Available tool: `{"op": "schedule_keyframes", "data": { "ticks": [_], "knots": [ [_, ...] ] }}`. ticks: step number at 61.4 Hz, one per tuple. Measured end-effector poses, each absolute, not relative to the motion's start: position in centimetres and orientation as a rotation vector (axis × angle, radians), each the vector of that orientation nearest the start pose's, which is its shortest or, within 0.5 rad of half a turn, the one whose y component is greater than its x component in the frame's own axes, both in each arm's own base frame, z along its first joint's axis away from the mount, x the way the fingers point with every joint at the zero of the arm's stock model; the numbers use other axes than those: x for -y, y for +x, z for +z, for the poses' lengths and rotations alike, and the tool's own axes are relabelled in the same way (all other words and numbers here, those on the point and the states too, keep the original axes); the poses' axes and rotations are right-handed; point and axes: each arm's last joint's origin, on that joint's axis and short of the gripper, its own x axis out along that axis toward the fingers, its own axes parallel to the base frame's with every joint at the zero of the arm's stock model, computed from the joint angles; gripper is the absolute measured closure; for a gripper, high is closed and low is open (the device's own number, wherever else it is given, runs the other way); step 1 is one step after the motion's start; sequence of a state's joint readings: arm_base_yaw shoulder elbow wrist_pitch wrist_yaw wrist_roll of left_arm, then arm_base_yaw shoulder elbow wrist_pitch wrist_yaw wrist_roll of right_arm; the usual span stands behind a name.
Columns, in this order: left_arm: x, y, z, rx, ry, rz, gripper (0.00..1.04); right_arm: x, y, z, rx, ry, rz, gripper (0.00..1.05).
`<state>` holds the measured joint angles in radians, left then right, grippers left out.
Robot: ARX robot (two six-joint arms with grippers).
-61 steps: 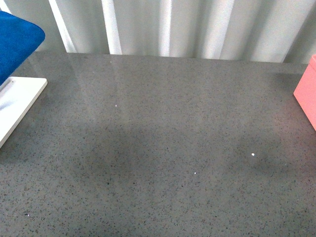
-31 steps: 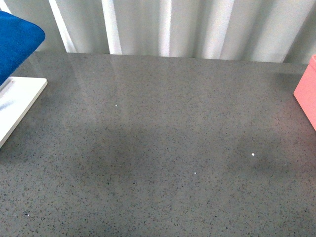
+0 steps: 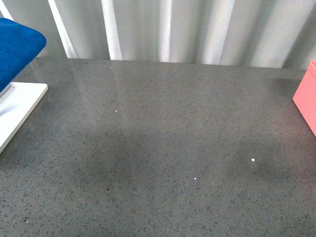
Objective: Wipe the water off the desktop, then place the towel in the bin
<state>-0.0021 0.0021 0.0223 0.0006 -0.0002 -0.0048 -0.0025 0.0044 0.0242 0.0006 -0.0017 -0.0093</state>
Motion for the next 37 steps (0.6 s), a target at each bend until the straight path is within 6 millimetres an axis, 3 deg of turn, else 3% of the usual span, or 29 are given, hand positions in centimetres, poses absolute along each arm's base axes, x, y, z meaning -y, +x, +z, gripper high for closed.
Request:
{"op": "schedule_keyframes", "data": {
  "ticks": [17,23,30,37],
  "knots": [
    [0.0,9.6,17.1,0.02,-0.005,-0.001,0.07,0.0,9.6,17.1,0.02,-0.009,-0.001,0.07],
    [-0.2,10.1,16.8,-0.212,-0.1,0.142,0.07,0.0,9.6,17.1,0.02,-0.009,-0.001,0.07],
    [-0.7,11.9,17.8,-0.274,-0.138,0.165,0.07,0.0,9.6,17.2,0.021,-0.009,0.0,0.07],
    [-1.0,15.1,20.7,-0.305,-0.084,0.111,0.07,0.0,9.6,17.2,0.021,-0.01,0.0,0.07]
  ]
}}
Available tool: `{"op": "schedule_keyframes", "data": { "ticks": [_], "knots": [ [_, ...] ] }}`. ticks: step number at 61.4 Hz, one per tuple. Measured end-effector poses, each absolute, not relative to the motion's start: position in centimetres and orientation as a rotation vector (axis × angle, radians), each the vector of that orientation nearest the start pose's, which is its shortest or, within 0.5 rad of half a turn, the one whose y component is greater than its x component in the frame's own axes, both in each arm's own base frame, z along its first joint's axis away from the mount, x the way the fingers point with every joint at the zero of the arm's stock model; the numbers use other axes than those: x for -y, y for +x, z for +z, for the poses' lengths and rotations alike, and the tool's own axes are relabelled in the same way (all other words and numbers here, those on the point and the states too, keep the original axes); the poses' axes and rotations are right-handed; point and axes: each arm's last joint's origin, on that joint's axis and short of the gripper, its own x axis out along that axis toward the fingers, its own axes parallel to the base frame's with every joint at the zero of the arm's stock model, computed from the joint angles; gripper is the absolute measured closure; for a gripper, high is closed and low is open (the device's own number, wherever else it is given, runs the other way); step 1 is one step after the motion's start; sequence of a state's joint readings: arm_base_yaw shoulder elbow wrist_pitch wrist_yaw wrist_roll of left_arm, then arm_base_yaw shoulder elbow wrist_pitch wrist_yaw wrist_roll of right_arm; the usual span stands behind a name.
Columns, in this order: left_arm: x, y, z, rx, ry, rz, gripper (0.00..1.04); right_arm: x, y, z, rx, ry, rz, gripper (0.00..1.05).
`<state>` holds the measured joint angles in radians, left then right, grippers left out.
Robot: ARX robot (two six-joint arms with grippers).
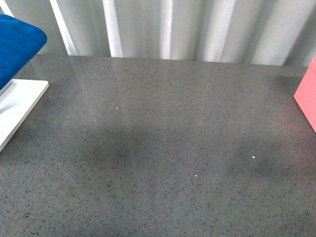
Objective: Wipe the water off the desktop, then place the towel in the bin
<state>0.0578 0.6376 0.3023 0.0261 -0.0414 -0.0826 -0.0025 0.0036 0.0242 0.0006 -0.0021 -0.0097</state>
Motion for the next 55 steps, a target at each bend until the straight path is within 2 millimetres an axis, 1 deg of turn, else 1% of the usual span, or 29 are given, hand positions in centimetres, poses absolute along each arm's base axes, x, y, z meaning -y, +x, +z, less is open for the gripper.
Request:
{"op": "schedule_keyframes", "data": {
  "ticks": [3,7,10,12,15,16,18,19,22,25,29,33,42,55],
  "knots": [
    [-1.1,16.5,21.5,-0.322,-0.041,0.111,0.07,0.0,9.6,17.2,0.021,-0.01,-0.001,0.07],
    [-1.3,19.2,22.7,-0.334,0.044,0.102,0.07,0.0,9.6,17.2,0.021,-0.009,-0.001,0.07],
    [-1.6,21.3,23.1,-0.372,0.11,0.114,0.07,0.0,9.6,17.2,0.021,-0.009,-0.001,0.07],
    [-1.7,22.5,23.3,-0.409,0.142,0.13,0.07,0.0,9.6,17.2,0.021,-0.009,-0.001,0.07],
    [-2.2,24.9,23.4,-0.482,0.18,0.132,0.07,0.0,9.6,17.2,0.021,-0.009,0.0,0.07],
    [-2.3,25.3,23.4,-0.489,0.186,0.134,0.07,0.0,9.6,17.2,0.021,-0.009,0.0,0.07],
    [-2.7,26.9,23.5,-0.505,0.218,0.142,0.07,0.0,9.6,17.2,0.021,-0.009,-0.001,0.07],
    [-2.7,27.3,23.5,-0.507,0.22,0.143,0.07,0.0,9.6,17.2,0.021,-0.009,-0.001,0.07],
    [-3.4,30.1,23.4,-0.53,0.253,0.142,0.07,0.0,9.6,17.2,0.021,-0.009,-0.001,0.07],
    [-3.8,31.7,23.1,-0.547,0.273,0.14,0.07,0.0,9.6,17.2,0.021,-0.009,-0.001,0.07],
    [-4.0,32.8,22.8,-0.554,0.286,0.104,0.07,0.0,9.6,17.2,0.021,-0.009,0.0,0.07],
    [-4.3,33.8,22.7,-0.581,0.258,0.055,0.07,0.0,9.6,17.2,0.021,-0.009,-0.001,0.07],
    [-5.1,36.0,22.6,-0.572,0.288,0.091,0.07,0.0,9.6,17.2,0.021,-0.009,-0.001,0.07],
    [-5.2,37.6,21.7,-0.554,0.365,0.075,0.07,0.0,9.6,17.2,0.021,-0.009,-0.001,0.07]
  ]
}}
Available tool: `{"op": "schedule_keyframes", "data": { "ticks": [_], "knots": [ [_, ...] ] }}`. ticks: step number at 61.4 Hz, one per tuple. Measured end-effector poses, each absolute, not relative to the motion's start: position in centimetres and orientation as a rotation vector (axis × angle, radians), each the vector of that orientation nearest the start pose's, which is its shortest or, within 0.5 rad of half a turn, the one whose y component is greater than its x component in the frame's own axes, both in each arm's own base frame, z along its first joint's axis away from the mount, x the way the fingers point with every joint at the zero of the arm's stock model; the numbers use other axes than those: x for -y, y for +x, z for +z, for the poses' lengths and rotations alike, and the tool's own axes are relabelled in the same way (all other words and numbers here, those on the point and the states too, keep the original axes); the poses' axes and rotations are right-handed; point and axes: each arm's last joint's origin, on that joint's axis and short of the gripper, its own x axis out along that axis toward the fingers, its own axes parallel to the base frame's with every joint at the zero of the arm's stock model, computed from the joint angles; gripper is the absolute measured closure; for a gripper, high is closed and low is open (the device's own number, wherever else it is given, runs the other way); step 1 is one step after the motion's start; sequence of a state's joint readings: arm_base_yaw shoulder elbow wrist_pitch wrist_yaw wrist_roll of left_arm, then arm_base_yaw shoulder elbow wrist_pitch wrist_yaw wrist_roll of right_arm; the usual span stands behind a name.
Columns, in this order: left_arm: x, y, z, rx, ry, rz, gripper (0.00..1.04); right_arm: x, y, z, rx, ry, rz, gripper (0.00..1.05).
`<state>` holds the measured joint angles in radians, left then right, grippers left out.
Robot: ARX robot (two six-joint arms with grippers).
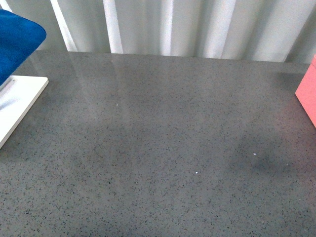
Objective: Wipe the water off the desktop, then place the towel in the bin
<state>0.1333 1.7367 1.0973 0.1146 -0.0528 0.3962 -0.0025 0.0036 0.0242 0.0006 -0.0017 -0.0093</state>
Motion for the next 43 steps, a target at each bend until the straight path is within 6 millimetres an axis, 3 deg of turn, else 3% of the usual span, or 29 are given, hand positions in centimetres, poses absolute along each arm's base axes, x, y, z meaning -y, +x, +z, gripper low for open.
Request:
{"op": "schedule_keyframes", "data": {
  "ticks": [11,29,43],
  "knots": [
    [-4.7,38.6,21.3,-0.556,0.387,0.065,0.07,0.0,9.6,17.2,0.021,-0.009,-0.001,0.07],
    [-4.8,40.4,17.9,-0.678,0.361,0.075,0.07,0.0,9.6,17.2,0.021,-0.009,-0.001,0.07],
    [-5.4,41.2,17.2,-0.686,0.362,0.102,0.07,0.0,9.6,17.2,0.021,-0.009,-0.001,0.07]
  ]
}}
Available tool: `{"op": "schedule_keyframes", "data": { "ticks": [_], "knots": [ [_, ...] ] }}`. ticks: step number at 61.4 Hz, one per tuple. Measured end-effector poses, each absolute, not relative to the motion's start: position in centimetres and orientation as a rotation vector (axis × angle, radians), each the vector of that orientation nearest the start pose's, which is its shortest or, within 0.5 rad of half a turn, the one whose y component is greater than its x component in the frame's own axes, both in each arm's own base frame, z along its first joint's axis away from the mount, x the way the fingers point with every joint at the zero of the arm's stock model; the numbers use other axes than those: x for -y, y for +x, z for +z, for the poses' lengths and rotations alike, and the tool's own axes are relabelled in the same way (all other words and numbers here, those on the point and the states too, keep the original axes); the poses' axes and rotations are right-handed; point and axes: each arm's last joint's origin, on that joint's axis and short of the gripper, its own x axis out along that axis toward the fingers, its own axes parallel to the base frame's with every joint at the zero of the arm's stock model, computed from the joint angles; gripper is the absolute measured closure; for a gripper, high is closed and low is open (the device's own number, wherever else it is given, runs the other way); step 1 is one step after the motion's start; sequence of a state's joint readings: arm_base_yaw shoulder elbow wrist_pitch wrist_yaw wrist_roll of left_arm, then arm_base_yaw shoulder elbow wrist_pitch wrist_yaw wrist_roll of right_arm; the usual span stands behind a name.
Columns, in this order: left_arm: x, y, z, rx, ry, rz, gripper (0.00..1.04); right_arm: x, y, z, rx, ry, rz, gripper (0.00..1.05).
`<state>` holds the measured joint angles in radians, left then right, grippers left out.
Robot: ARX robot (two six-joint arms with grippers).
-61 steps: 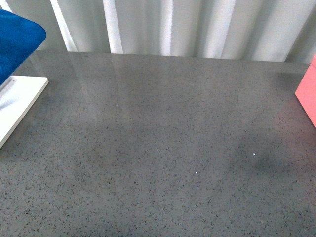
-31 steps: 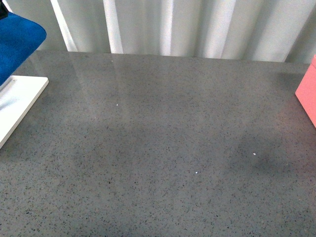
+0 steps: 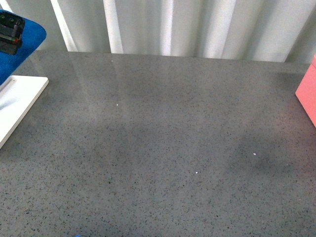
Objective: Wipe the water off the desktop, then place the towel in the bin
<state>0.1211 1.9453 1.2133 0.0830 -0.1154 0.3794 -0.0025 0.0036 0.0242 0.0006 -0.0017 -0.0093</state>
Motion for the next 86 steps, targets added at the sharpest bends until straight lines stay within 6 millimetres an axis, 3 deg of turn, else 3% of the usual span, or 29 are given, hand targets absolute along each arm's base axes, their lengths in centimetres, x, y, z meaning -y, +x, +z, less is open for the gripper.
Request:
{"op": "schedule_keyframes", "data": {
  "ticks": [32,39,53,64,78,86],
  "knots": [
    [-6.2,41.3,15.6,-0.712,0.364,0.157,0.07,0.0,9.6,17.2,0.021,-0.009,-0.001,0.07],
    [-6.1,41.1,15.3,-0.715,0.378,0.171,0.22,0.0,9.6,17.2,0.021,-0.009,-0.001,0.07],
    [-6.1,40.7,15.2,-0.695,0.386,0.173,0.68,0.0,9.6,17.2,0.021,-0.009,-0.001,0.07],
    [-5.7,40.0,15.1,-0.699,0.355,0.118,0.96,0.0,9.6,17.2,0.021,-0.009,-0.001,0.07],
    [-4.7,38.8,19.4,-0.588,0.274,0.041,1.0,0.0,9.6,17.2,0.021,-0.009,0.0,0.07],
    [-2.5,37.3,22.7,-0.496,0.232,-0.04,1.0,0.0,9.6,17.2,0.021,-0.009,-0.001,0.07]
  ]
}}
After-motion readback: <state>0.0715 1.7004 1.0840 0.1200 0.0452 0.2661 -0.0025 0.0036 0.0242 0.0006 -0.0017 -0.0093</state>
